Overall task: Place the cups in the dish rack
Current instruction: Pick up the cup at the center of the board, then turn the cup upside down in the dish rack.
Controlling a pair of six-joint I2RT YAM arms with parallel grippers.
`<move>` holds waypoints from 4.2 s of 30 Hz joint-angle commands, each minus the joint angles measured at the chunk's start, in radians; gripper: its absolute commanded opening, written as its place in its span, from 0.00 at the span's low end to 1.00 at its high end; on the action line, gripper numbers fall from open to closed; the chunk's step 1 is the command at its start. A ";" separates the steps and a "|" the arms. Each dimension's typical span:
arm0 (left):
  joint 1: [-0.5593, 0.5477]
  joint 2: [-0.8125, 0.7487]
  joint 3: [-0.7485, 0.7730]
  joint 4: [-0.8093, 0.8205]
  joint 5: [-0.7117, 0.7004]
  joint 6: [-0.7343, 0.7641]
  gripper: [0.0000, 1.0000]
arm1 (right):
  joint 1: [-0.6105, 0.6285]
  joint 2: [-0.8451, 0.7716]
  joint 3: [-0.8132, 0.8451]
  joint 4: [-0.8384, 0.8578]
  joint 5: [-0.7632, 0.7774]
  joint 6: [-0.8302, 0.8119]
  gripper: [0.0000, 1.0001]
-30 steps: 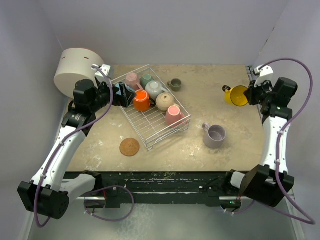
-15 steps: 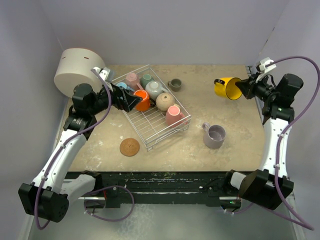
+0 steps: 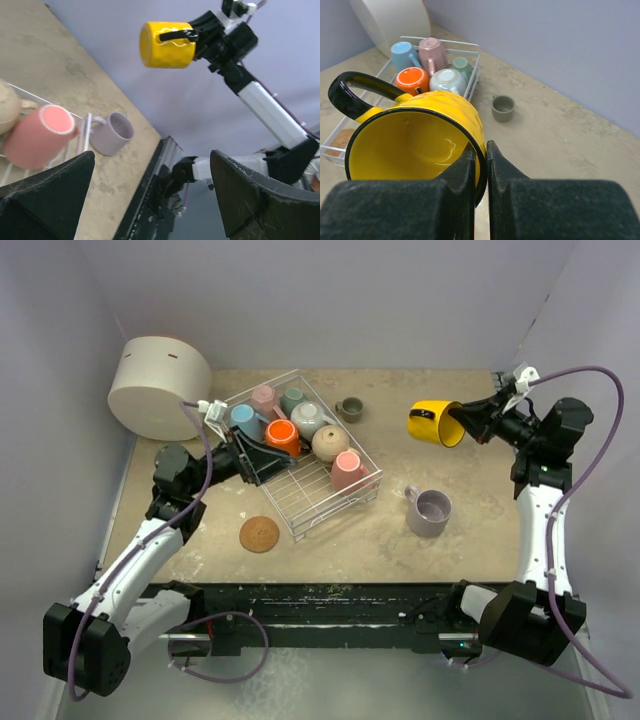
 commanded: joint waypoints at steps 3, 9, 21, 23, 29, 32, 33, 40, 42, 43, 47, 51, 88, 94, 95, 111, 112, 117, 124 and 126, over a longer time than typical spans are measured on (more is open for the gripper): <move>-0.203 -0.015 -0.058 0.270 -0.136 -0.208 1.00 | 0.014 -0.032 -0.115 0.442 -0.135 0.226 0.00; -0.346 0.022 -0.135 0.466 -0.315 -0.360 0.98 | 0.055 -0.044 -0.224 0.716 -0.204 0.274 0.00; -0.660 0.105 0.018 0.115 -0.735 -0.561 0.90 | 0.091 -0.098 -0.352 0.863 -0.292 0.194 0.00; -0.706 0.134 0.098 -0.050 -0.802 -0.619 0.89 | 0.093 -0.104 -0.367 0.876 -0.301 0.183 0.00; -0.757 0.255 0.244 -0.128 -0.824 -0.658 0.89 | 0.102 -0.119 -0.383 0.894 -0.315 0.181 0.00; -0.779 0.313 0.275 -0.098 -0.824 -0.701 0.89 | 0.107 -0.119 -0.386 0.901 -0.318 0.181 0.00; -0.783 0.331 0.280 -0.093 -0.822 -0.723 0.89 | 0.109 -0.120 -0.388 0.903 -0.318 0.182 0.00; -0.797 0.401 0.288 -0.033 -0.860 -0.815 0.82 | 0.122 -0.125 -0.391 0.913 -0.324 0.187 0.00; -0.797 0.412 0.292 -0.021 -0.880 -0.828 0.79 | 0.124 -0.124 -0.393 0.913 -0.326 0.187 0.00; -0.796 0.419 0.293 -0.008 -0.885 -0.832 0.78 | 0.126 -0.124 -0.395 0.915 -0.326 0.186 0.00; -0.797 0.470 0.312 0.048 -0.858 -0.850 0.72 | 0.130 -0.123 -0.398 0.918 -0.326 0.183 0.00; -0.797 0.512 0.341 0.082 -0.815 -0.858 0.69 | 0.136 -0.123 -0.401 0.921 -0.335 0.177 0.00; -0.651 0.493 0.245 0.405 -0.720 -0.687 0.00 | 0.148 -0.130 -0.410 0.873 -0.289 0.169 0.57; -0.608 0.436 0.202 0.415 -0.715 -0.646 0.00 | 0.146 -0.127 -0.387 0.782 -0.288 0.119 0.64; -0.602 0.427 0.195 0.409 -0.714 -0.638 0.00 | 0.146 -0.127 -0.378 0.738 -0.289 0.102 0.64; -0.537 0.360 0.160 0.353 -0.689 -0.562 0.00 | 0.145 -0.122 -0.242 0.220 -0.290 -0.284 0.65; -0.530 0.354 0.156 0.345 -0.689 -0.558 0.00 | 0.145 -0.122 -0.242 0.220 -0.287 -0.284 0.65; -0.493 0.325 0.130 0.305 -0.689 -0.540 0.00 | 0.145 -0.121 -0.244 0.219 -0.279 -0.286 0.65; -0.439 0.275 0.084 0.236 -0.693 -0.516 0.00 | 0.145 -0.119 -0.245 0.220 -0.272 -0.288 0.65; -0.428 0.263 0.069 0.222 -0.693 -0.516 0.00 | 0.145 -0.117 -0.245 0.219 -0.271 -0.289 0.66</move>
